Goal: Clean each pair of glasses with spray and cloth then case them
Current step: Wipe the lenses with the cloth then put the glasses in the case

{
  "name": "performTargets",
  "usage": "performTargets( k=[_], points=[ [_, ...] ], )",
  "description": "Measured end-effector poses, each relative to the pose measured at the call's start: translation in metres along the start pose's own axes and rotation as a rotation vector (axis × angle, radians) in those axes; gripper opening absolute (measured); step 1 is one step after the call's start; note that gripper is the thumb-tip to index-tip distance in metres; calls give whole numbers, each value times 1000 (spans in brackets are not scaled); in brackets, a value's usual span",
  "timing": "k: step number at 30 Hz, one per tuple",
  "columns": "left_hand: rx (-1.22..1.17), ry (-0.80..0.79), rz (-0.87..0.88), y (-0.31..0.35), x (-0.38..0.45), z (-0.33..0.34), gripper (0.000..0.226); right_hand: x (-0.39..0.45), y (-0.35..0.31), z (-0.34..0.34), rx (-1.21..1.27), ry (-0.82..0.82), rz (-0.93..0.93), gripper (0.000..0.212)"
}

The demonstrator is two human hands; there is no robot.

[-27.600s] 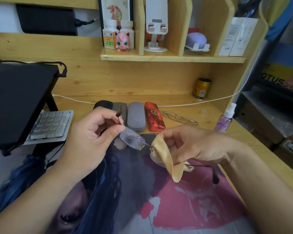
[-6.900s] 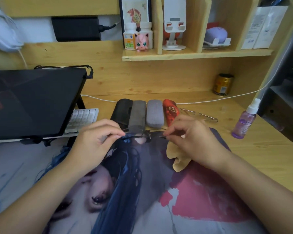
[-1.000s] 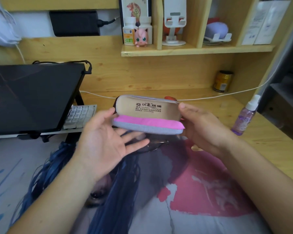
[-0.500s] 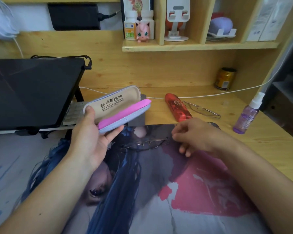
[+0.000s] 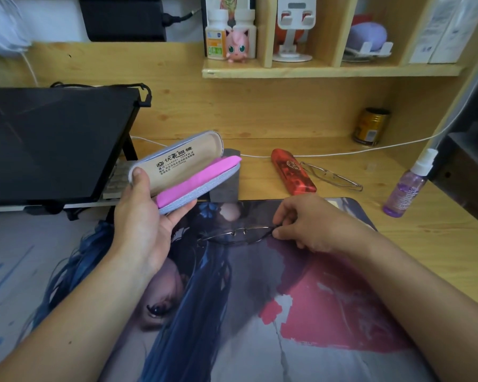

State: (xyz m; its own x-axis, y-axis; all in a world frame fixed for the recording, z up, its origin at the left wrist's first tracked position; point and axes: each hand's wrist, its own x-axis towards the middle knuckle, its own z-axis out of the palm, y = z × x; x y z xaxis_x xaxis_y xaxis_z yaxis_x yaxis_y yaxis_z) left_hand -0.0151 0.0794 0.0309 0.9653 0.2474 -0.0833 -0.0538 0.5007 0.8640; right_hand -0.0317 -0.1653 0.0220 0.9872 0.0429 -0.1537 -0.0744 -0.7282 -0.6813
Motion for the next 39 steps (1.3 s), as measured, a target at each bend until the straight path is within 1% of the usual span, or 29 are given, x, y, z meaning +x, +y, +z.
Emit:
performTargets(
  k=[5,7,9,12,14,19,23,25,29,32,35,39],
  points=[
    [2,-3,7,0,0,-2,36,-2,-2,1,57,-4,12,5],
    [5,-4,13,0,1,-2,36,-3,-2,1,108,-6,25,8],
    [17,-14,17,0,2,-3,36,-3,-1,-1,244,-12,25,11],
    [43,-28,23,-2,3,-3,36,-5,0,-7,567,-58,32,13],
    [55,-33,29,-3,5,-3,36,-7,1,-12,730,-98,53,14],
    [94,-62,62,-4,9,-5,36,-8,3,-29,977,-148,86,14],
    [138,-105,82,-9,6,-3,31,-13,0,-48,1098,-106,1,12],
    [184,-129,85,-13,4,-1,28,-16,-2,-53,1110,-75,-31,12],
    [272,-210,68,-22,-2,2,25,-17,-6,-46,1076,-48,-21,11],
    [274,-275,48,-25,-6,4,33,-15,-12,-35,1006,-9,-14,11],
    [238,-325,5,-28,-10,6,35,-16,-17,-24,793,72,-30,10],
    [215,-343,-10,-30,-14,8,32,-11,-14,-12,477,255,-30,12]
  ],
)
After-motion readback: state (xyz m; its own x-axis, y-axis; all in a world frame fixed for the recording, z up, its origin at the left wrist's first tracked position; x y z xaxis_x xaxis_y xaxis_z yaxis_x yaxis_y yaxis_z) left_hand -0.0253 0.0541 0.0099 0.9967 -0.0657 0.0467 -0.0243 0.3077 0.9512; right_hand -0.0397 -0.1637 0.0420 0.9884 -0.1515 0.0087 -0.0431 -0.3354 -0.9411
